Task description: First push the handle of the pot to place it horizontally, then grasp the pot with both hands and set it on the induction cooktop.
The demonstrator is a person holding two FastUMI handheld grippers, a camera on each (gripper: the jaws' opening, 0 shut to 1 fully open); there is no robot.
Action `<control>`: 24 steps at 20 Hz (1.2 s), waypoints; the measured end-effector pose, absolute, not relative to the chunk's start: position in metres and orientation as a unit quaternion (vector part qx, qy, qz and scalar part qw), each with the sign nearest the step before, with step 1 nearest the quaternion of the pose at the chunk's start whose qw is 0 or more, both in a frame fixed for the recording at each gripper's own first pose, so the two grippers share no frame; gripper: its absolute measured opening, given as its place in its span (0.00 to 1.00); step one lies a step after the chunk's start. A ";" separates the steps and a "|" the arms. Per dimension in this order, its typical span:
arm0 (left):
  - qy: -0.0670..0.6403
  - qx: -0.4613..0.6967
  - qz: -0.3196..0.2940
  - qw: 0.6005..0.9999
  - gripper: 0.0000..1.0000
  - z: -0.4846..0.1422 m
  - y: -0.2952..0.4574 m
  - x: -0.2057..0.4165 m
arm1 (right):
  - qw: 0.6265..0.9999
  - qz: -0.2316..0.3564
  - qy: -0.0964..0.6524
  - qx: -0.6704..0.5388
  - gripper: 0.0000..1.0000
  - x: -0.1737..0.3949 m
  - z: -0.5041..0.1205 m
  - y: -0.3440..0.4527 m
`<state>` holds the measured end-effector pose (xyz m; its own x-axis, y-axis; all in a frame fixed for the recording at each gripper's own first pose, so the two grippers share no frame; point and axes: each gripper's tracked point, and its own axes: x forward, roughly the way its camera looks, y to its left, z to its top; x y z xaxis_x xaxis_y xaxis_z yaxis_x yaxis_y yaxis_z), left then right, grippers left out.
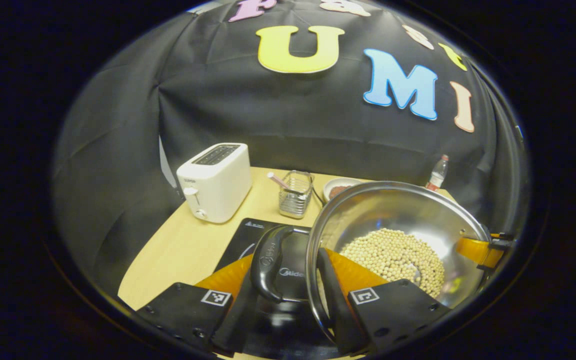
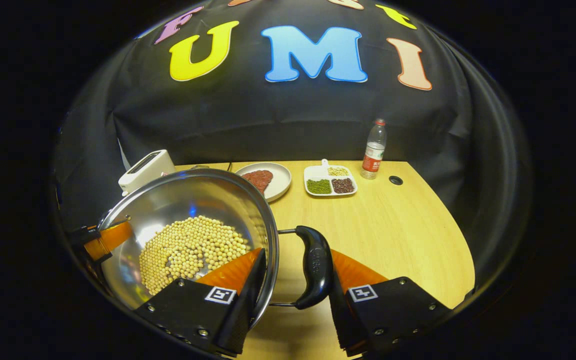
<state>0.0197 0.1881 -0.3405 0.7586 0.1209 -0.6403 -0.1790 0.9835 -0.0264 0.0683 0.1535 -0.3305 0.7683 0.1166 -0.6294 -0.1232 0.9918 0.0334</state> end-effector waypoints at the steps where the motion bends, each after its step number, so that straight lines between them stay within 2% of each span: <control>1: 0.338 -0.043 0.084 0.936 0.71 -0.341 0.198 0.019 | 0.939 0.066 0.337 -0.006 0.67 0.068 -0.333 0.161; 4: 0.344 -0.046 0.086 0.934 0.69 -0.348 0.218 0.015 | 0.937 0.067 0.342 -0.007 0.67 0.070 -0.338 0.177; 9: 0.351 -0.046 0.092 0.931 0.72 -0.361 0.250 0.012 | 0.933 0.067 0.353 0.000 0.67 0.066 -0.349 0.208; 10: 0.353 -0.047 0.092 0.930 0.68 -0.362 0.256 0.012 | 0.933 0.068 0.354 0.001 0.67 0.066 -0.351 0.213; 15: 0.361 -0.049 0.094 0.927 0.71 -0.379 0.280 0.015 | 0.929 0.068 0.362 0.004 0.67 0.068 -0.363 0.235; 16: 0.362 -0.049 0.094 0.926 0.68 -0.380 0.284 0.016 | 0.929 0.069 0.364 0.005 0.67 0.069 -0.365 0.240; 17: 0.361 -0.047 0.094 0.927 0.72 -0.381 0.290 0.017 | 0.928 0.070 0.365 0.005 0.67 0.070 -0.367 0.245; 18: 0.360 -0.045 0.094 0.927 0.69 -0.383 0.295 0.019 | 0.929 0.073 0.364 0.002 0.67 0.072 -0.369 0.249; 19: 0.361 -0.045 0.094 0.927 0.72 -0.385 0.300 0.020 | 0.929 0.074 0.363 0.002 0.67 0.075 -0.371 0.253; 24: 0.365 -0.047 0.090 0.926 0.72 -0.403 0.319 0.024 | 0.927 0.075 0.367 0.007 0.67 0.077 -0.383 0.270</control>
